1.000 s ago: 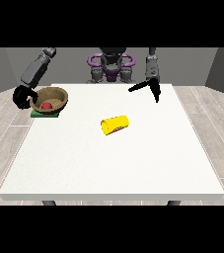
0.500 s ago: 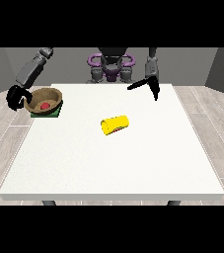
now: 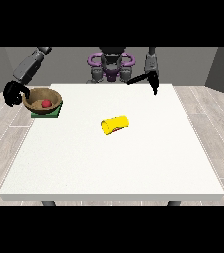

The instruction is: Pick the cup and pour the ball into the bowl, then pick the bowl and place it on the pad

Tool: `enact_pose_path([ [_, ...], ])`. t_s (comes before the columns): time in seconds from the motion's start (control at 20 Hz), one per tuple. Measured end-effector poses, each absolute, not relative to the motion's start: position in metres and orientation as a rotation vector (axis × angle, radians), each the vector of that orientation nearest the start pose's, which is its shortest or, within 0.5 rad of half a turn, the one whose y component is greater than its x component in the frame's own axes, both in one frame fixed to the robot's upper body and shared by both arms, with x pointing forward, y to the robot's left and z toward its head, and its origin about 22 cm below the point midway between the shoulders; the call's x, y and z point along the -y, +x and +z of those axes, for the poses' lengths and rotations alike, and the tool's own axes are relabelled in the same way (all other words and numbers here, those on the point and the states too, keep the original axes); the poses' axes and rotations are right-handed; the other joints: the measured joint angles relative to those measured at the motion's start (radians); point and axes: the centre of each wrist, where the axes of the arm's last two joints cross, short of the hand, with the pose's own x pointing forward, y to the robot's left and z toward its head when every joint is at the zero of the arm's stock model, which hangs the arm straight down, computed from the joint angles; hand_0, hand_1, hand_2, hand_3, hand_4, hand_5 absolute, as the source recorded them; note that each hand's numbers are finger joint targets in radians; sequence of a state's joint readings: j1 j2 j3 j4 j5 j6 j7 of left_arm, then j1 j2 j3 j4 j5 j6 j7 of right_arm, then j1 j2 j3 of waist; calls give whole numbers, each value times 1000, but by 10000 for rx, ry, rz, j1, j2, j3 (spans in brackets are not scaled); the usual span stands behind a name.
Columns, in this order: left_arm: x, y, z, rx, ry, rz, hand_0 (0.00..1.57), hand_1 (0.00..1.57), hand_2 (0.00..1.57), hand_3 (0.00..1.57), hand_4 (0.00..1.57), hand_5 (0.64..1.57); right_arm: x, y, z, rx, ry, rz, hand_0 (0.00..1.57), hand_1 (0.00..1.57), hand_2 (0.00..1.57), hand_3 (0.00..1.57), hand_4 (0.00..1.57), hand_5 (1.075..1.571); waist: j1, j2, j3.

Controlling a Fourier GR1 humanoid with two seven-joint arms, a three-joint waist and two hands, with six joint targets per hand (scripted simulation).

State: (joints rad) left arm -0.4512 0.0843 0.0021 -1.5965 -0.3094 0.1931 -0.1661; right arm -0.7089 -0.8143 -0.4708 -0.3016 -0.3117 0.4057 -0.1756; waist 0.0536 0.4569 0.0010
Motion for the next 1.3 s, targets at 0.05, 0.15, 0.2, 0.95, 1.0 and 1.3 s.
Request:
enact_pose_path([
  [0.05,-194,321,125,22128,3356,-2509,0,0,0,0,0,1566,524,319,97,15278,-1763,-2890,1571,1571,1571,927,711,1570,43,-31,1],
  [0.15,-195,320,127,22025,3305,-2522,0,0,0,0,0,1567,516,320,84,15102,-1917,-2678,1571,1571,1571,1014,694,1567,87,-91,1],
  [0.2,-196,321,127,22062,3206,-2537,0,0,0,0,0,1565,514,321,82,15062,-1987,-2630,1571,1571,1571,1114,686,1565,124,-69,1],
  [0.95,-205,308,149,22570,3290,-2300,0,0,0,0,0,1568,547,305,125,14571,-4528,-2407,0,0,357,259,0,1489,80,394,1],
  [1.0,-203,306,144,22414,3244,-2302,0,0,0,0,0,1568,547,305,125,14400,-4569,-2382,0,0,326,275,0,1492,61,224,1],
  [1.3,-199,302,147,22306,3219,-2154,0,0,0,0,0,1569,561,302,168,14810,-4295,-2259,0,0,189,288,0,1503,-156,122,6],
])
